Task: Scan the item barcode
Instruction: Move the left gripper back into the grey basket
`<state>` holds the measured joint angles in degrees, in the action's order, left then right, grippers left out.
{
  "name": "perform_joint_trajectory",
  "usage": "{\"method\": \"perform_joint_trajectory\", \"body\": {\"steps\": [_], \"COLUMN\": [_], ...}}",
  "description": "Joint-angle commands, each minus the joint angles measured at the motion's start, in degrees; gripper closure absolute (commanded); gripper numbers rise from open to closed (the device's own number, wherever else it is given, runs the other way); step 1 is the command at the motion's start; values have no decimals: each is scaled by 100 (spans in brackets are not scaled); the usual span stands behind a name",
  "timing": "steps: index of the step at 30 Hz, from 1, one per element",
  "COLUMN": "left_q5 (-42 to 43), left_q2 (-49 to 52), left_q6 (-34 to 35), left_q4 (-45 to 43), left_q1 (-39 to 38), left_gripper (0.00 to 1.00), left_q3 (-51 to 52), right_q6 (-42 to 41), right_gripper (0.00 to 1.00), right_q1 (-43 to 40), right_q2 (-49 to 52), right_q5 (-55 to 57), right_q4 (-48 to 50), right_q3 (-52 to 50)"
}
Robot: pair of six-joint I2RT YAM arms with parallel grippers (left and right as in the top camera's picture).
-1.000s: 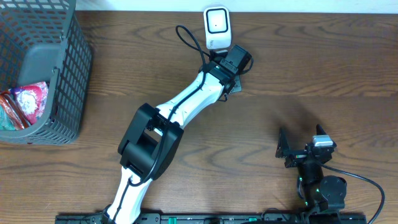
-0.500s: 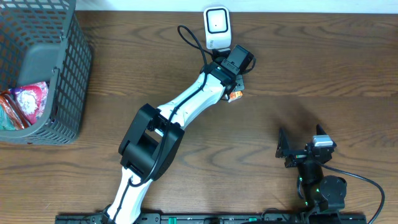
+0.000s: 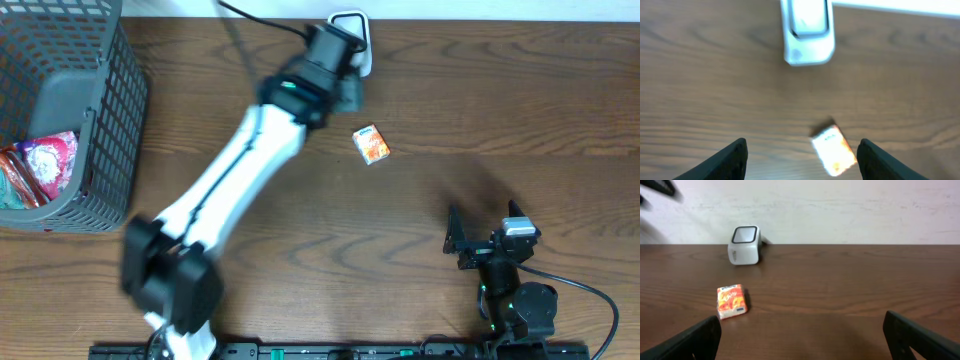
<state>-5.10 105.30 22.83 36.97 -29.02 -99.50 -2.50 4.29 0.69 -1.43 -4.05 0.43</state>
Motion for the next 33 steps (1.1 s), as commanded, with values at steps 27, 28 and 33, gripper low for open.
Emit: {"method": "perform_joint_trajectory", "body": {"steps": [27,28,33], "left_q5": [-490,-529,-848], "left_q2": [-2164,-2103,-1722], "left_q6": [-802,-804,-811], "left_q4": [758,820,1176], "left_q1": [5042,5167,5720], "left_gripper": [19,19,20], "left_q3": [35,39,39], "right_q6": [44,44,44], "right_gripper": [1,1,1], "right_q1": [-13,-13,-13], "right_q2": [-37,-35,-37], "right_q5": [46,46,46], "right_q4": [-24,-24,-24], "right_q3": [-11,-11,-11]}}
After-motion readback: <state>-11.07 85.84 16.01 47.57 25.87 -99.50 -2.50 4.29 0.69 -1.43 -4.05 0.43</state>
